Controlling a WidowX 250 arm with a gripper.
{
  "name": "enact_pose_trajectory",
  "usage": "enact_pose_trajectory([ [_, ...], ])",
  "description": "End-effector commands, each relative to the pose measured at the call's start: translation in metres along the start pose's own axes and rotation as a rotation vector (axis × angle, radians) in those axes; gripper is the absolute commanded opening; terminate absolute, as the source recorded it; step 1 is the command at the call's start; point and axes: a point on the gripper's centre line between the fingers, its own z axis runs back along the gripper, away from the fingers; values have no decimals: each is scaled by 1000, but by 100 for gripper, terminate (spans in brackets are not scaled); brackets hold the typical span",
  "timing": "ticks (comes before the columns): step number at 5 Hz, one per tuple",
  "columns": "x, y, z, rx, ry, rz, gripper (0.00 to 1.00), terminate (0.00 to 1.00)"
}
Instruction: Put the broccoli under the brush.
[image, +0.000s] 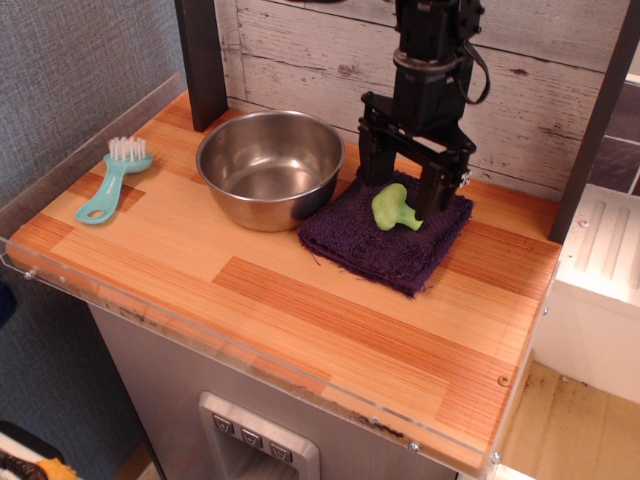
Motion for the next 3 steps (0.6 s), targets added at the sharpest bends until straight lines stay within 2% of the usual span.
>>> enact_pose_trajectory([
  [1, 0, 3, 8, 13, -20, 9, 100, 0],
  [3, 7, 6, -14, -11, 30, 28, 100, 0],
])
